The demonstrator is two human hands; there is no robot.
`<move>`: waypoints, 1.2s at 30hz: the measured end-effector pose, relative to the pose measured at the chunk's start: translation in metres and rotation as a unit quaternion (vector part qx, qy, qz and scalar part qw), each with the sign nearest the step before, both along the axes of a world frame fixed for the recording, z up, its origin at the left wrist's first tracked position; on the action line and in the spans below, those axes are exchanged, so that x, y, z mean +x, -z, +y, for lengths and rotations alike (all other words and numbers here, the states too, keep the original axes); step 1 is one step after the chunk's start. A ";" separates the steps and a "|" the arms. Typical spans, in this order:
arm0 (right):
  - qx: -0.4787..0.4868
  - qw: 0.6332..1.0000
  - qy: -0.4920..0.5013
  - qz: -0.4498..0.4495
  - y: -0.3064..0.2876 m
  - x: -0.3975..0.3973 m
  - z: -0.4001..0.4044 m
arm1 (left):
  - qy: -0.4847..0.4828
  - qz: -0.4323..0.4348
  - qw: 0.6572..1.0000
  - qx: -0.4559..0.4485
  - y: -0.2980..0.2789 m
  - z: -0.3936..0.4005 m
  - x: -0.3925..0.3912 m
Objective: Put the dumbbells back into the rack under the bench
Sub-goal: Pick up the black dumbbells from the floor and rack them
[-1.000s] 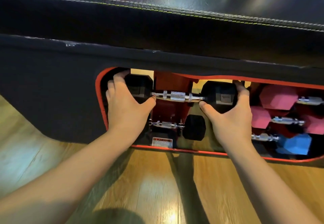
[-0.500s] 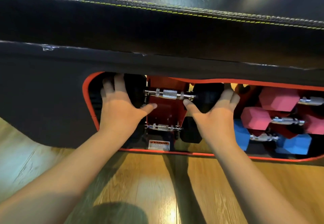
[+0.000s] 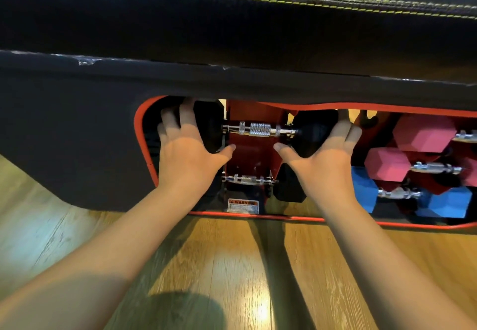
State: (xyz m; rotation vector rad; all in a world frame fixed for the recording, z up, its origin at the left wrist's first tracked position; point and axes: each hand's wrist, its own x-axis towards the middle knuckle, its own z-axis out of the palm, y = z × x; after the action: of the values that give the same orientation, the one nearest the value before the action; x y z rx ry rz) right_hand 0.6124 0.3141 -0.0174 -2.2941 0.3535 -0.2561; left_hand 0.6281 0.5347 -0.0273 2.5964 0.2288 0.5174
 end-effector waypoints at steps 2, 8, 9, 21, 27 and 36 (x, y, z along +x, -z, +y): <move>0.003 1.000 -0.003 -0.006 -0.002 0.000 0.000 | 0.001 -0.013 1.000 -0.003 0.000 -0.001 -0.002; -0.014 1.000 0.008 -0.026 0.006 0.005 -0.002 | 0.010 -0.029 0.999 -0.015 -0.001 -0.002 -0.004; -0.070 0.997 0.011 -0.018 0.008 0.008 -0.002 | 0.011 -0.030 0.999 -0.015 -0.002 -0.001 -0.003; -0.158 0.979 0.057 -0.116 0.017 0.006 0.005 | -0.004 0.038 0.999 0.012 0.000 0.005 0.006; -0.116 0.982 0.052 -0.140 0.014 0.001 0.007 | 0.028 -0.009 0.999 -0.014 -0.003 0.003 0.000; -0.077 0.983 0.056 -0.157 0.019 0.000 0.009 | 0.065 0.001 0.997 0.042 -0.008 0.012 0.012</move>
State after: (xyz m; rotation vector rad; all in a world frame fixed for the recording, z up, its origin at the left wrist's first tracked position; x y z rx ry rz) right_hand 0.6120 0.3236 -0.0364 -2.3369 0.3086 -0.7152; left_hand 0.6401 0.5464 -0.0192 2.6712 0.0395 0.4872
